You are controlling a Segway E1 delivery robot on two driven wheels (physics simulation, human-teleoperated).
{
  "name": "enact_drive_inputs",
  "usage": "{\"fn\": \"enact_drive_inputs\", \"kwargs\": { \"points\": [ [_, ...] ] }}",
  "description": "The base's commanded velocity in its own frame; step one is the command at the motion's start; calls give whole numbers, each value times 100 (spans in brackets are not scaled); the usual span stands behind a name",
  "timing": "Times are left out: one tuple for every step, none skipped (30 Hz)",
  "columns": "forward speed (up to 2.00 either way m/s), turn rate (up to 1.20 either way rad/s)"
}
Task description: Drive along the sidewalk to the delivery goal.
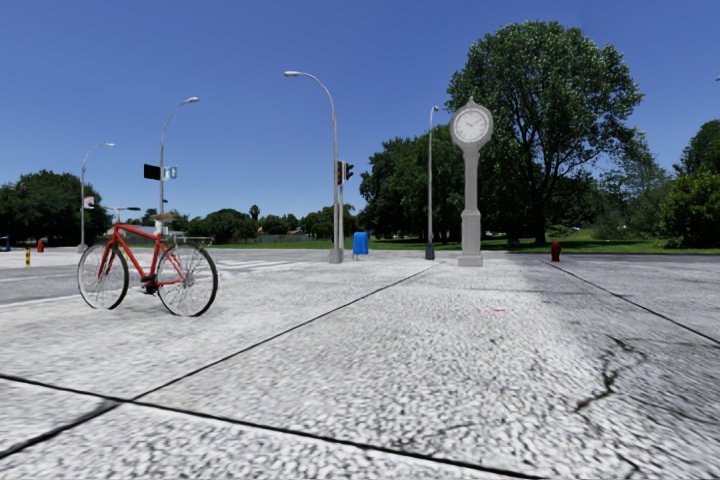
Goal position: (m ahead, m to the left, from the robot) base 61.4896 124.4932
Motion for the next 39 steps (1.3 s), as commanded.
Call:
{"fn": "enact_drive_inputs", "kwargs": {
  "points": [
    [200, 0],
    [200, 0],
    [200, 0],
    [200, 0],
    [200, 0],
    [200, 0],
    [200, 0],
    [200, 0],
    [200, 0],
    [200, 0],
    [200, 0],
    [200, 0],
    [200, 0],
    [200, 0],
    [200, 0],
    [200, 0],
    [200, 0],
    [200, 0],
    [200, 0],
    [200, 0],
    [200, 0],
    [200, 0],
    [200, 0],
    [200, 0],
    [200, 0],
    [200, 0],
    [200, 0],
    [200, 0],
    [200, 0],
    [200, 0],
    [200, 0],
    [200, 0],
    [200, 0],
    [200, 0],
    [200, 0],
    [200, 0],
    [200, 0],
    [200, 0],
    [200, 0]
  ]
}}
